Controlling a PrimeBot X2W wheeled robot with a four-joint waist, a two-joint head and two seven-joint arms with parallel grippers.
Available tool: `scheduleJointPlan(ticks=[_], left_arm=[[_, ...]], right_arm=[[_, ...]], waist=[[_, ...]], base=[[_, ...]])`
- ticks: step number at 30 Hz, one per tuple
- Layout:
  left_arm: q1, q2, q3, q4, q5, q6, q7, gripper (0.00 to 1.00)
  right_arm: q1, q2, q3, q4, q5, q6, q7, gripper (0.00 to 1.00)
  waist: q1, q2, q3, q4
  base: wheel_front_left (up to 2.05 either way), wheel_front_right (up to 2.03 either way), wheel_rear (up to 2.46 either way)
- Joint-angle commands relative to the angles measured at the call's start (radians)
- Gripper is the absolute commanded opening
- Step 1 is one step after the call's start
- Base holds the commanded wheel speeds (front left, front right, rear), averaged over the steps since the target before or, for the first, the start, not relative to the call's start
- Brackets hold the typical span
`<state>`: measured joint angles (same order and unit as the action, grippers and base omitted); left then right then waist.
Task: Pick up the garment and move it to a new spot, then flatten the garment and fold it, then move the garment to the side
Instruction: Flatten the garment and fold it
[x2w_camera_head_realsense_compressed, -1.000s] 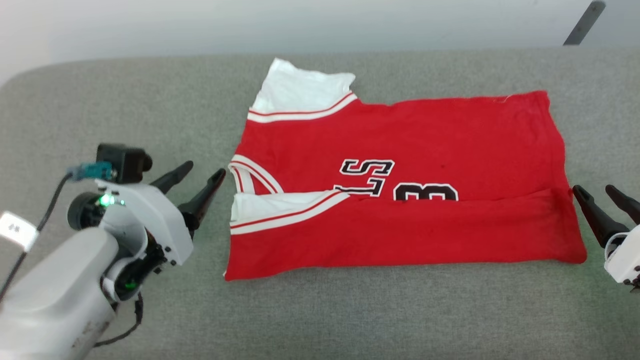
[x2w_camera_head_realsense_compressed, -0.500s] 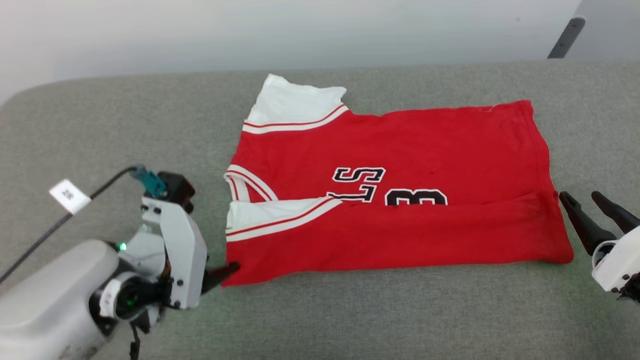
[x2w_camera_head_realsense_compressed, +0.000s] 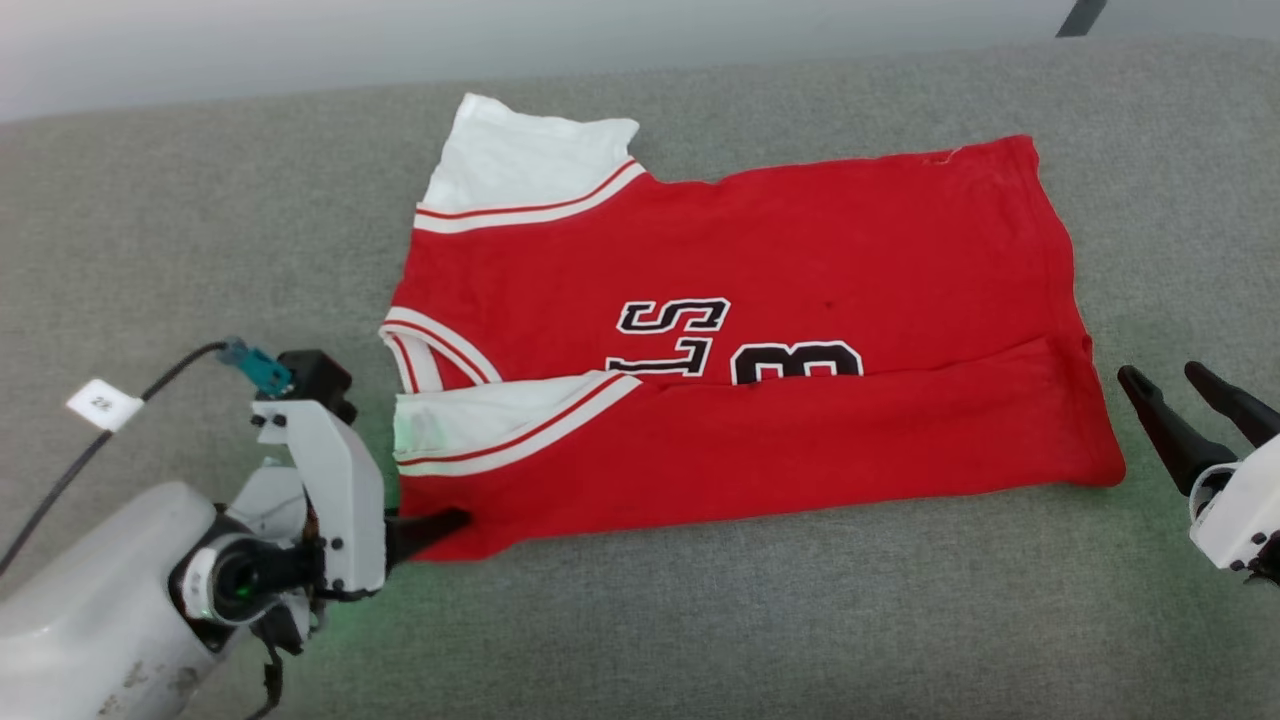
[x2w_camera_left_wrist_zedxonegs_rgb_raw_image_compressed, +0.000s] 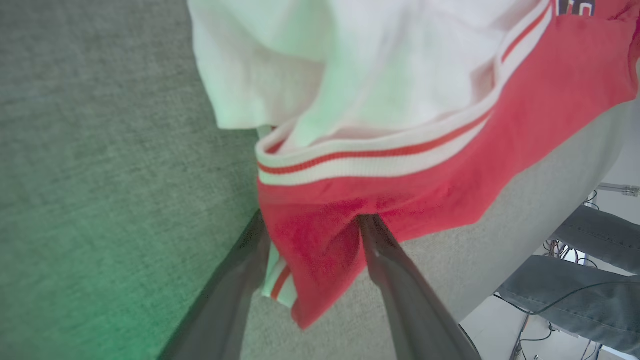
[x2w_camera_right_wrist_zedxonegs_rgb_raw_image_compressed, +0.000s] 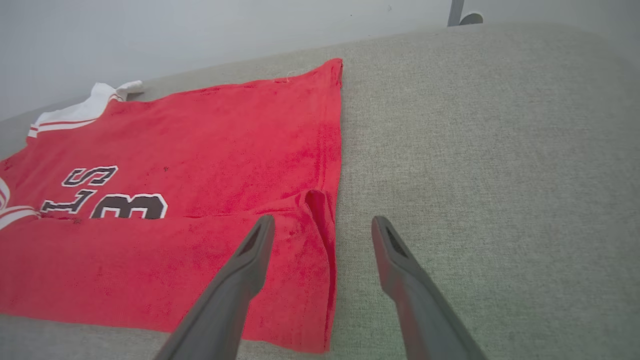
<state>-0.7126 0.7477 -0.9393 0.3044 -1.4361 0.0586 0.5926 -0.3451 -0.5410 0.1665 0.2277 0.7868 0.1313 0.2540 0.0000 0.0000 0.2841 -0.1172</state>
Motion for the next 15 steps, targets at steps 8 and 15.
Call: scheduleJointPlan(ticks=[8, 15], left_arm=[[0.030, -0.069, -0.023, 0.046, 0.006, -0.057, -0.030, 0.00], [0.004, -0.087, -0.034, 0.039, 0.051, -0.074, -0.058, 0.02]], right_arm=[[-0.029, -0.097, 0.101, -0.058, -0.015, -0.001, 0.276, 1.00], [-0.104, -0.126, 0.176, -0.038, -0.036, -0.001, 0.472, 1.00]], waist=[[0.0000, 0.0000, 0.010, 0.003], [0.0000, 0.0000, 0.036, 0.029]], base=[[0.00, 0.00, 0.00], [0.00, 0.00, 0.00]])
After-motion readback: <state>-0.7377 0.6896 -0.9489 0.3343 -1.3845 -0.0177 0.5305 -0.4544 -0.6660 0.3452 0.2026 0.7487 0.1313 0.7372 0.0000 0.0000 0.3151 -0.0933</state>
